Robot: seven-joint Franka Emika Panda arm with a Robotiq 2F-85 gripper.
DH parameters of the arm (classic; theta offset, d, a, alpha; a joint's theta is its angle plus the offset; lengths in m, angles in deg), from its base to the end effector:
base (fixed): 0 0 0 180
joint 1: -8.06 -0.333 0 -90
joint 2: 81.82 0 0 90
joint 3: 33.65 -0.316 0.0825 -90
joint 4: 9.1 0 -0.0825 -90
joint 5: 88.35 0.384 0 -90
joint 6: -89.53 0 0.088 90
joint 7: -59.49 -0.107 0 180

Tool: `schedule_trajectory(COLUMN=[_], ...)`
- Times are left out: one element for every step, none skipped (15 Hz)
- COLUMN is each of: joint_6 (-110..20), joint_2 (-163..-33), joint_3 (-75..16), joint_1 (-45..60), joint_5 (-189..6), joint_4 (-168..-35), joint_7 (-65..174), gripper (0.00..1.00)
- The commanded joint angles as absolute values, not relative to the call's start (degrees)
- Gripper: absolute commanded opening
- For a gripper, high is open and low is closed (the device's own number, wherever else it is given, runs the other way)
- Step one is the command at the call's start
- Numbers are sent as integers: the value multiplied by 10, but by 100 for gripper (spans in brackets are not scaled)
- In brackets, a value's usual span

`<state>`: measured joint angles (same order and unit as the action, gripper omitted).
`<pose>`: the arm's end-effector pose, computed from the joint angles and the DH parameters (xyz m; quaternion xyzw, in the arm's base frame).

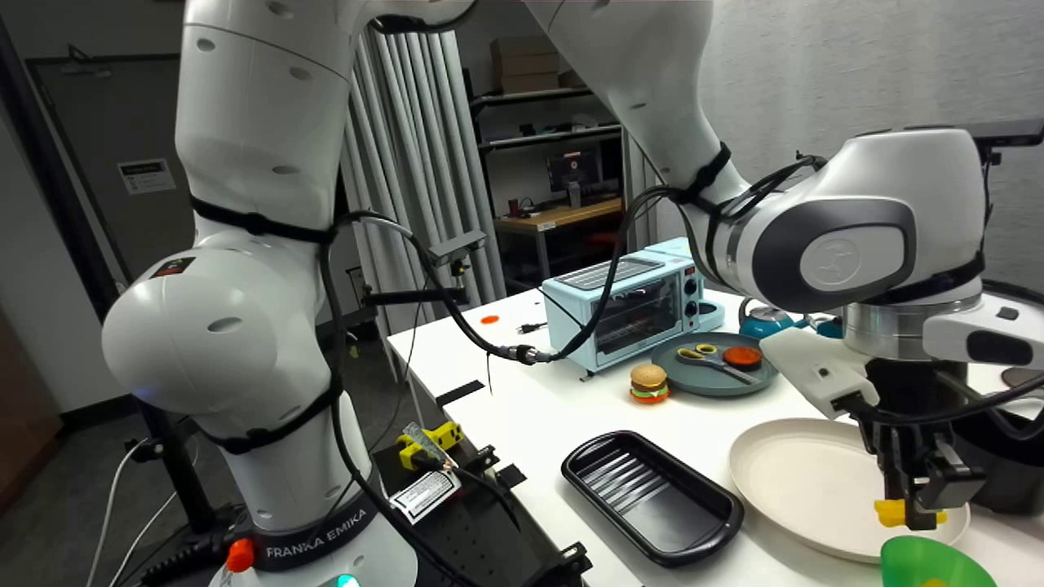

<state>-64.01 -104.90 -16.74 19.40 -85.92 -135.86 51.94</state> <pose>0.4928 -0.2681 0.2094 0.9482 -0.3116 0.0326 0.0531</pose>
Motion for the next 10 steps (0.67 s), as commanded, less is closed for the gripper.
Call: schedule_trajectory(joint_6=[-642,-640,-639,-638,-637,-636,-636,-634,-633,-633], joint_2=[-1025,-1026,-1028,-1030,-1032,-1033,-1034,-1034,-1035,-1036], joint_3=[-152,-148,-146,-144,-142,-142,-142,-143,-143,-143], joint_1=[195,195,195,195,194,195,195,196,196,195], joint_5=[-878,-879,-879,-881,-883,-882,-881,-879,-880,-881], joint_4=[-1378,-1377,-1377,-1376,-1375,-1374,-1373,-1372,-1371,-1370], joint_7=[501,500,499,499,497,498,497,498,497,497], gripper=[7,7,7,7,7,7,7,53,54,61])
